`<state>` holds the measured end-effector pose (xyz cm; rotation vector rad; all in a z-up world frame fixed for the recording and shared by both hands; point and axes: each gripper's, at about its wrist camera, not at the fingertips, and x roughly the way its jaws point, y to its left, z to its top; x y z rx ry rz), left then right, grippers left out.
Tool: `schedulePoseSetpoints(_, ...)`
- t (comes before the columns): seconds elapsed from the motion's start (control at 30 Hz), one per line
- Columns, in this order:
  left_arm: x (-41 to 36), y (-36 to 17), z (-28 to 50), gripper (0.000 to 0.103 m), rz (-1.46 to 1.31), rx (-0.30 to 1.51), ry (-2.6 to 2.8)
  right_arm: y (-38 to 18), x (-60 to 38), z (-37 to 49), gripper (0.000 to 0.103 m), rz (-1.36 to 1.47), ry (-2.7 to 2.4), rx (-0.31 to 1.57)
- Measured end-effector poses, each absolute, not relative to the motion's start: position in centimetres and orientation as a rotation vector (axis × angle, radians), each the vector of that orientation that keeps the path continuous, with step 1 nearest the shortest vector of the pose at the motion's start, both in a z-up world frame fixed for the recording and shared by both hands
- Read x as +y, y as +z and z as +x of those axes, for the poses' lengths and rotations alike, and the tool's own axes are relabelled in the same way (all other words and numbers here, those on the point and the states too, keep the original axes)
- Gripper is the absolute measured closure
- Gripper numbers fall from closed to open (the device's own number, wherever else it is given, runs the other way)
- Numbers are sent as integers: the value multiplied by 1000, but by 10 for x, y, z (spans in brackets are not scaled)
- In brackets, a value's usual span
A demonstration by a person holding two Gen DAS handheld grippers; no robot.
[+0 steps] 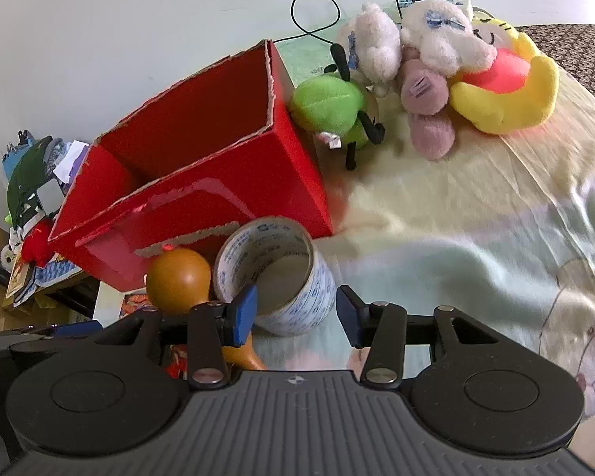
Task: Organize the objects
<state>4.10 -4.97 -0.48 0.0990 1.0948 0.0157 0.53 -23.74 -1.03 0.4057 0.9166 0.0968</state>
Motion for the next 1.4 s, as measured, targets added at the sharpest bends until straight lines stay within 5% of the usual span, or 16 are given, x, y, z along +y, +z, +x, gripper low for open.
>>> schedulePoseSetpoints(0.5, -63, 6, 51, 15, 106, 1054, 24, -15, -243, 46, 55, 351, 195, 920)
schedulePoseSetpoints(0.97, -71, 8, 53, 32, 110, 1077, -10, -39, -249, 72, 90, 358, 229, 997)
schedulePoseSetpoints(1.13, -75, 7, 50, 44, 132, 1097, -50, -38, -260, 61, 90, 406, 193, 989)
schedulePoseSetpoints(1.4, -78, 26, 28, 44, 166, 1074, -210, -19, -283, 19, 90, 466, 91, 909)
